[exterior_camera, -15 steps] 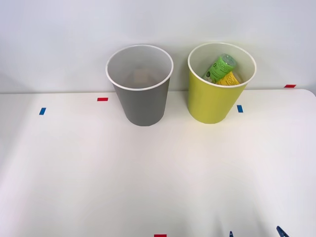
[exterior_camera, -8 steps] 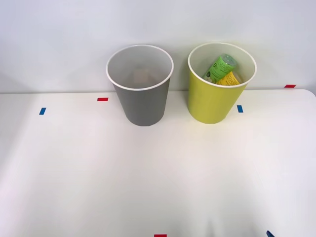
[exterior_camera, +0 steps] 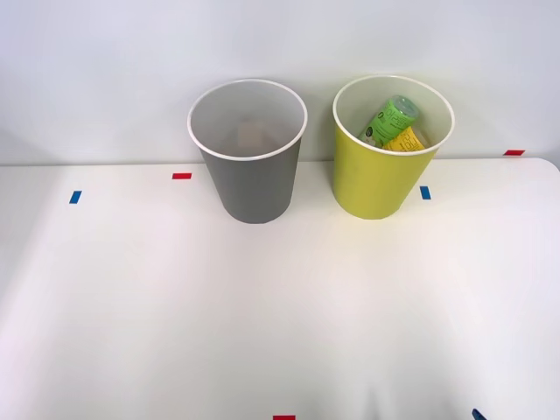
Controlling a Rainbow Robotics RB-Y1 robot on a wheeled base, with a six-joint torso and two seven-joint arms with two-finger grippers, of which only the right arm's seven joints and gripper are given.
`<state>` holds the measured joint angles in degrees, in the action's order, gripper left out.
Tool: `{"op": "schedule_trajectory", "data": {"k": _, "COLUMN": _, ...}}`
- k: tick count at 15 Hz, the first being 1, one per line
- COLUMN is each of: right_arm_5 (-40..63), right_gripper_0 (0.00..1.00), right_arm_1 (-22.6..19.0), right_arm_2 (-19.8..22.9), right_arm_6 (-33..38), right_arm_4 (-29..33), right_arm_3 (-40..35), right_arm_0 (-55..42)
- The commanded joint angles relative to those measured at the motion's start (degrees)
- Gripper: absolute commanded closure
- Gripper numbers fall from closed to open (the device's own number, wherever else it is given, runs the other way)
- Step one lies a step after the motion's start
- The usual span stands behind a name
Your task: Put cans in the gray bin, plastic bottles in the light green bin
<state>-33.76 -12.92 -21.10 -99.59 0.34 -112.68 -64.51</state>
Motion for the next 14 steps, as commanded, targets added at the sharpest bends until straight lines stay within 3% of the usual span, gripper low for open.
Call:
{"op": "schedule_trajectory", "data": {"k": 1, "right_arm_5": 0.0, "right_gripper_0": 0.00, "right_arm_1": 0.0, "right_arm_2": 0.0, "right_arm_6": 0.0, "right_arm_4": 0.0, "right_arm_3": 0.0, "right_arm_0": 0.0}}
{"op": "schedule_trajectory", "data": {"k": 14, "right_arm_5": 0.0, "right_gripper_0": 0.00, "right_arm_1": 0.0, "right_arm_2": 0.0, "right_arm_6": 0.0, "right_arm_4": 0.0, "right_arm_3": 0.0, "right_arm_0": 0.0}}
